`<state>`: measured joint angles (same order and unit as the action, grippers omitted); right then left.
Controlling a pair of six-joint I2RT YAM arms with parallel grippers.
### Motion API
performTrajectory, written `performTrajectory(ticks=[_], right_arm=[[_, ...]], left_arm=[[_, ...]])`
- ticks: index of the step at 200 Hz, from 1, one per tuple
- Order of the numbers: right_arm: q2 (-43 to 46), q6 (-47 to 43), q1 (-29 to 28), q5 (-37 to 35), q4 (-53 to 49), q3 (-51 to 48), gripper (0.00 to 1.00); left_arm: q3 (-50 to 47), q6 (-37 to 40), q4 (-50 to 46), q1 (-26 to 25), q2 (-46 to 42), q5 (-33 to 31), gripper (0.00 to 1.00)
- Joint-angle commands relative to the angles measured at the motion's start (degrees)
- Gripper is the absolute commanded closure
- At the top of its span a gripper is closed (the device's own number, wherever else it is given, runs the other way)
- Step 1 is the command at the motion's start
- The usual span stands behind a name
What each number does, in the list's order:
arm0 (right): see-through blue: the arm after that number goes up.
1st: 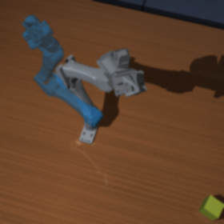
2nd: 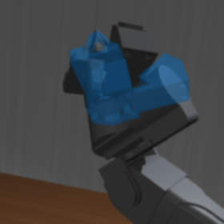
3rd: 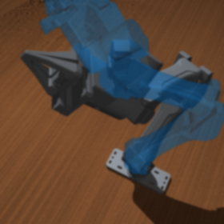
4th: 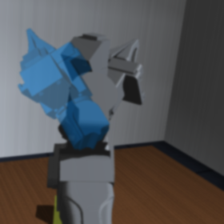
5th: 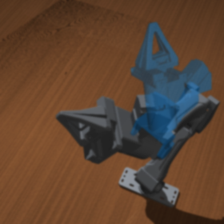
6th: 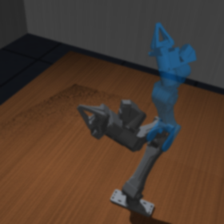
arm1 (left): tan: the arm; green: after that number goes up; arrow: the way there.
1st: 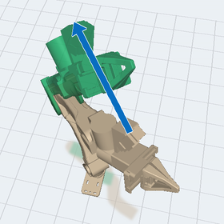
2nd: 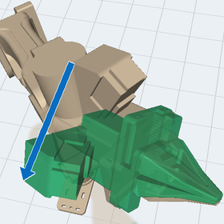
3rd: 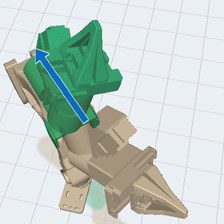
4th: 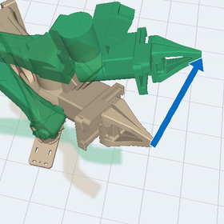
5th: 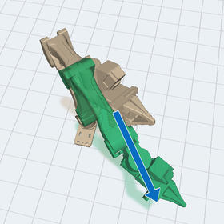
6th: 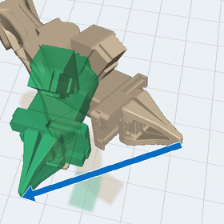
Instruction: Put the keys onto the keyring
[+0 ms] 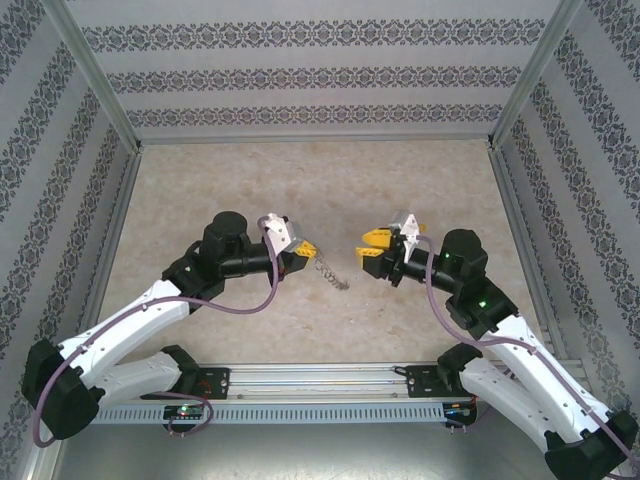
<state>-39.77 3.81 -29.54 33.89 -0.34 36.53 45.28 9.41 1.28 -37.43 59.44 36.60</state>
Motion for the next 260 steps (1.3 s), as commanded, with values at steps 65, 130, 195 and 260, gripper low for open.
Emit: performTrajectory(ticks=[65, 130, 195, 260], right_arm=[[-1.85, -8.23, -8.57, 9.34, 3.82, 0.6, 0.73], [-2.63, -8.82, -12.64, 7.78, 11.24, -0.94, 0.73], [-5.42, -8.76, -13.37, 7.15, 13.6, 0.19, 0.76], [-7.5, -8.66, -14.17, 6.46, 16.72, 0.75, 0.79]], left_arm=[[-0.87, -3.12, 15.14, -0.19, -3.7, 16.31, 1.0], [-1.38, -4.02, 16.94, -0.19, -3.46, 19.15, 1.0], [-0.99, -5.41, 18.29, -0.19, -3.11, 20.62, 1.0], [-1.37, -6.02, 19.0, -0.26, -2.7, 20.89, 1.0]])
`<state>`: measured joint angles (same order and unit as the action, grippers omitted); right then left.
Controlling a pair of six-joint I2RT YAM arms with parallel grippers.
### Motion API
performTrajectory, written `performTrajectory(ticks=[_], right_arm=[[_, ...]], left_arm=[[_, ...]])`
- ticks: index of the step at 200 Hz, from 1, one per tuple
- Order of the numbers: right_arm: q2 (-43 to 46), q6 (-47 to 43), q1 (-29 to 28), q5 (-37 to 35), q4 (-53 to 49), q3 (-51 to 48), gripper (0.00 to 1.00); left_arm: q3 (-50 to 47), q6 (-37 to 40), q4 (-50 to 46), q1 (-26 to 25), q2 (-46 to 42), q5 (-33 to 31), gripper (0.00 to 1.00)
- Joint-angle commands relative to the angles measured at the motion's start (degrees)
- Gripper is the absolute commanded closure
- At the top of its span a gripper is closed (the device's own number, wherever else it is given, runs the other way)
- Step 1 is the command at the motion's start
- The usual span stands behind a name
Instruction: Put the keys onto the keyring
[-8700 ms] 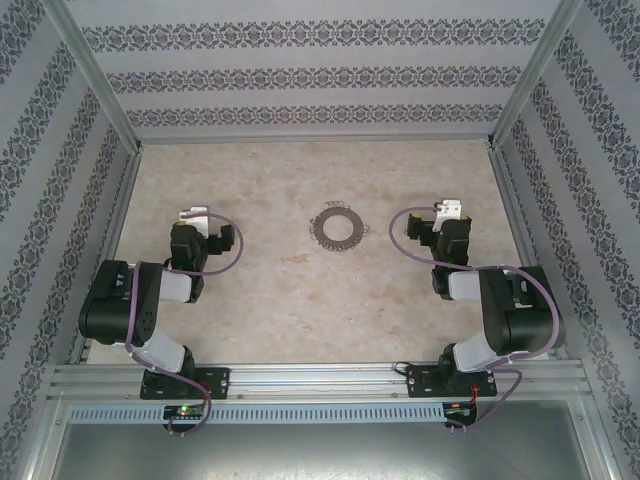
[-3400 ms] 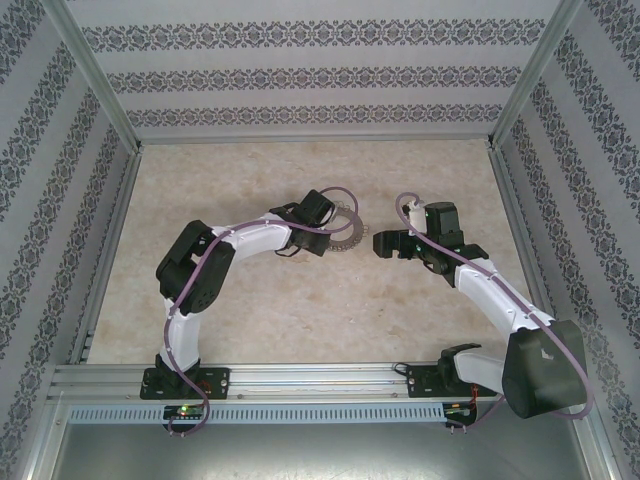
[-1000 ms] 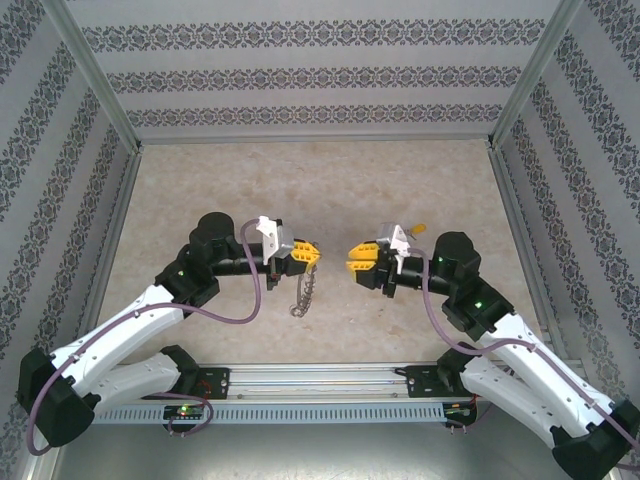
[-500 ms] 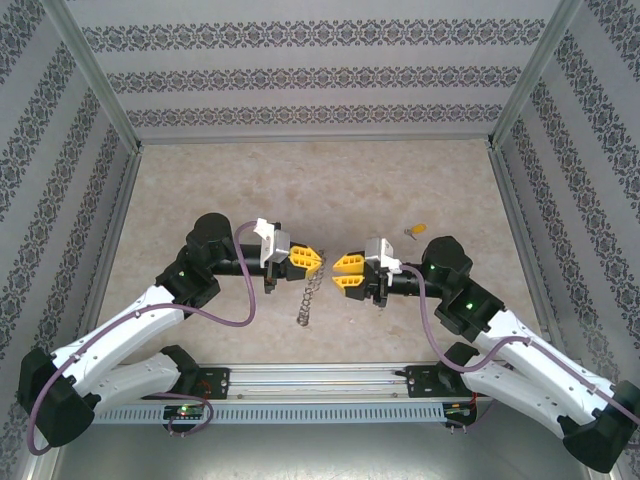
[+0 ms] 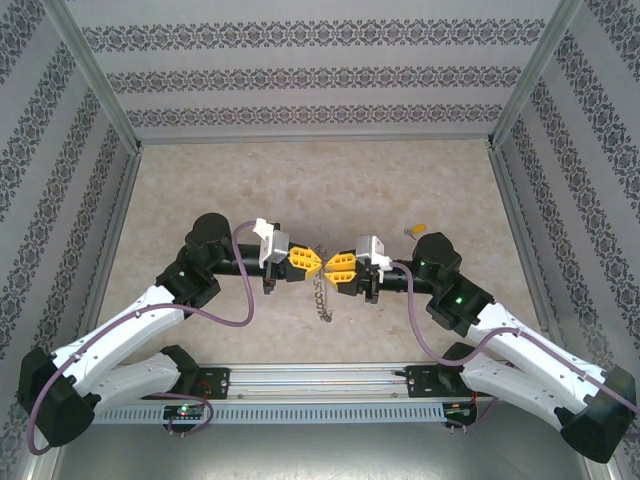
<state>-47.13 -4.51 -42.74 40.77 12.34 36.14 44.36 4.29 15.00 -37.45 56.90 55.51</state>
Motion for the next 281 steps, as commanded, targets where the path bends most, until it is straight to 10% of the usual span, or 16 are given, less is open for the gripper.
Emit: performTrajectory(ticks=[1, 281], right_arm=[[-0.14, -0.33, -0.95, -0.43, 4.11, 1.13, 0.79], [-0.16, 1.7, -2.3, -3.26, 9.97, -0.19, 0.9]], left_arm=[[-0.43, -0.93, 5.24, -0.25, -0.15, 1.98, 1.0], [-0.71, -0.87, 5.03, -0.43, 1.41, 1.68, 1.0]])
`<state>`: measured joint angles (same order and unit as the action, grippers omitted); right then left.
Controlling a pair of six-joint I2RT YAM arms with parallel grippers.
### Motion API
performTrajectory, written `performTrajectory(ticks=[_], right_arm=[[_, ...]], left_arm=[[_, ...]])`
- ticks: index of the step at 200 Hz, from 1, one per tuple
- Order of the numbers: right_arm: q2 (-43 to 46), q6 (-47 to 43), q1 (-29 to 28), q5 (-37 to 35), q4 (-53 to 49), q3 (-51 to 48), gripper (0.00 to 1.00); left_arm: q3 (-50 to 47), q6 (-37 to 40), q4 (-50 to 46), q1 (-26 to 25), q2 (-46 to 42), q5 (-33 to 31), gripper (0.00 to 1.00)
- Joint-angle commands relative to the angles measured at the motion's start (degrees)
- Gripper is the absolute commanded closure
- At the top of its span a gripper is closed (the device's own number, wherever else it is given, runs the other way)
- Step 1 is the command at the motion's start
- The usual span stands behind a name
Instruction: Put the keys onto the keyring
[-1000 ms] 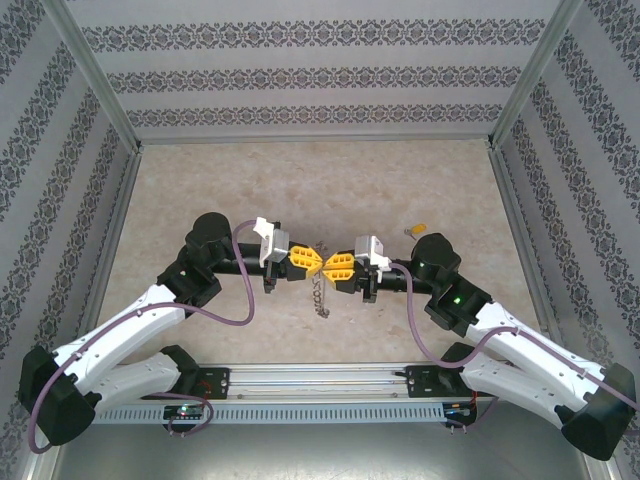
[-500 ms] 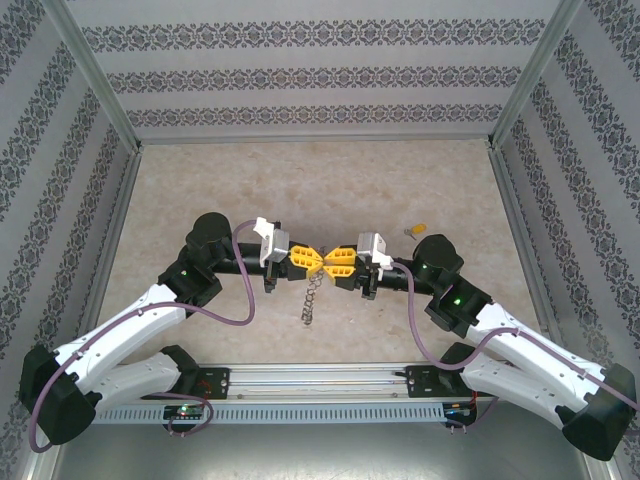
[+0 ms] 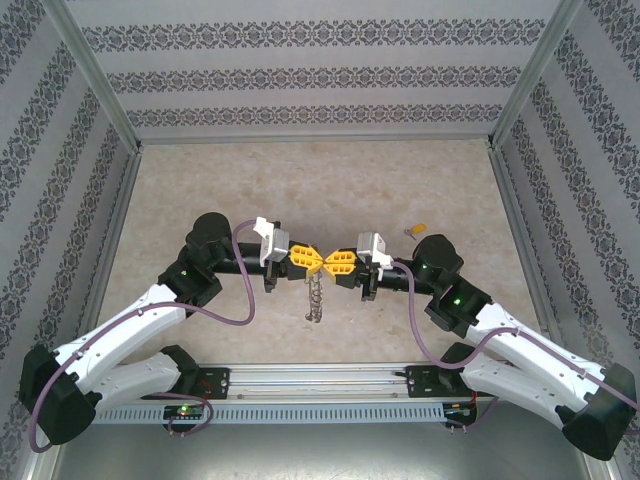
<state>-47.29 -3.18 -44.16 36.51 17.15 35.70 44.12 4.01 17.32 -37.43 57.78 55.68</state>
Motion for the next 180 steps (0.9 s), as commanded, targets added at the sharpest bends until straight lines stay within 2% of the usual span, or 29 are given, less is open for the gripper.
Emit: performTrajectory(ticks=[1, 28, 42, 120, 141, 180], right_arm=[[-0.04, 0.36, -0.9, 1.01, 5.13, 0.25, 0.9], [-0.02, 0.25, -1.09, 1.69, 5.28, 0.33, 0.93], [0.09, 0.12, -1.15, 2.28, 5.35, 0.33, 1.0], [0.68, 0.75, -1.15, 1.81, 5.2, 0.25, 1.0], [1.54, 1.1, -1.19, 1.23, 6.25, -0.39, 1.0], [3.9, 0.95, -0.95, 0.41, 6.77, -1.92, 1.0]], left_arm=[[-0.45, -0.58, 2.67, -0.45, 0.56, 1.48, 1.0], [-0.36, -0.32, 2.61, -0.46, 1.06, 1.04, 1.0], [-0.36, -0.41, 2.88, -0.54, 1.27, 0.79, 1.0], [-0.86, 0.21, 2.19, -0.8, 0.56, -1.72, 1.0], [-1.33, 0.06, 2.71, -0.8, 0.36, -2.65, 0.9], [-2.45, 0.1, 3.13, -0.8, -0.53, -4.52, 0.86]])
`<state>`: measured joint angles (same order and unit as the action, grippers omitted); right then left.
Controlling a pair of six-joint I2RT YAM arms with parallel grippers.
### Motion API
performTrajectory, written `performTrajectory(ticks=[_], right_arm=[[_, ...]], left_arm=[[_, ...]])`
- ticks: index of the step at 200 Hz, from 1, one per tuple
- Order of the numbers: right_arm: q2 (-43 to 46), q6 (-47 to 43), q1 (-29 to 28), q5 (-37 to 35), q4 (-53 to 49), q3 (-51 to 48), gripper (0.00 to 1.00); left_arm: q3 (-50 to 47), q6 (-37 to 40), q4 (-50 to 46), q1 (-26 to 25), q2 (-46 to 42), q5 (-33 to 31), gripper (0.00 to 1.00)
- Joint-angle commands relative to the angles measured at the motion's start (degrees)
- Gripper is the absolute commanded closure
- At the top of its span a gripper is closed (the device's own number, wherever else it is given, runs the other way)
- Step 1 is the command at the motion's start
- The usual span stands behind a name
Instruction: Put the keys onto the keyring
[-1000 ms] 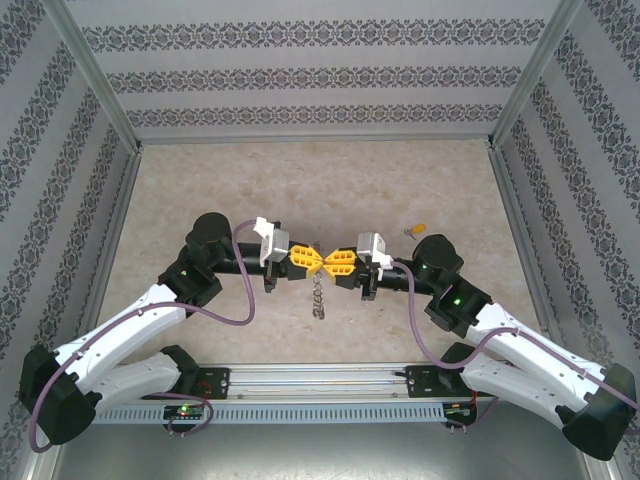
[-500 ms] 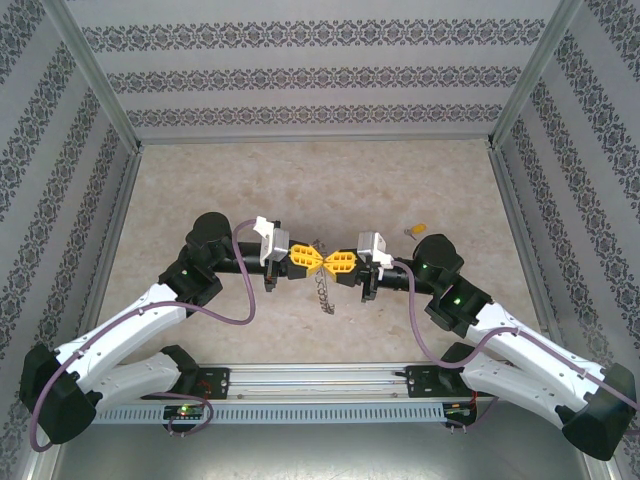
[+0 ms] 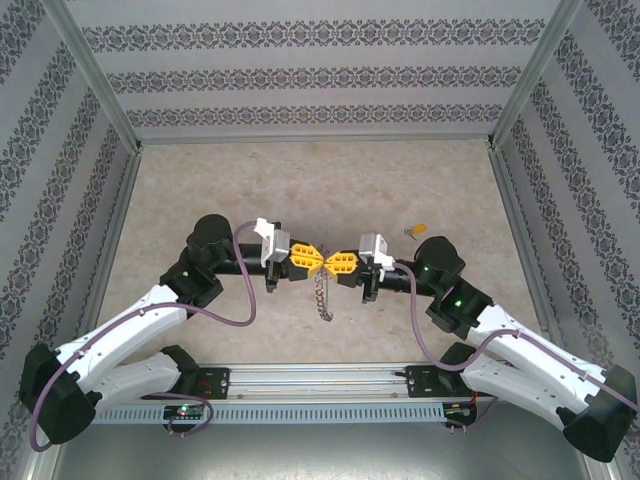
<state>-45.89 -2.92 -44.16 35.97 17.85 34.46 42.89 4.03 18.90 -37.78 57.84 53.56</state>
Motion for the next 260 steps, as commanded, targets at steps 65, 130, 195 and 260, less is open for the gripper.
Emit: performTrajectory(ticks=[65, 130, 195, 260], right_arm=[[2.8, 0.71, -0.59, 1.03, 7.94, -1.63, 1.0], [2.88, -2.71, -0.57, -4.93, -1.11, 0.43, 0.84], [4.5, -6.94, -0.84, -9.39, -11.28, 2.24, 0.66], [3.79, -9.82, -1.53, -9.34, -16.93, 3.25, 0.58]], left_arm=[[-1.32, 0.0, 2.02, -0.45, -0.66, -2.44, 1.0], [0.02, 3.74, -3.3, -0.54, -1.59, -2.89, 1.0], [2.69, 9.36, -11.91, -2.64, -1.12, -6.7, 1.0], [4.69, 11.69, -16.12, -3.57, -0.4, -7.97, 1.0]])
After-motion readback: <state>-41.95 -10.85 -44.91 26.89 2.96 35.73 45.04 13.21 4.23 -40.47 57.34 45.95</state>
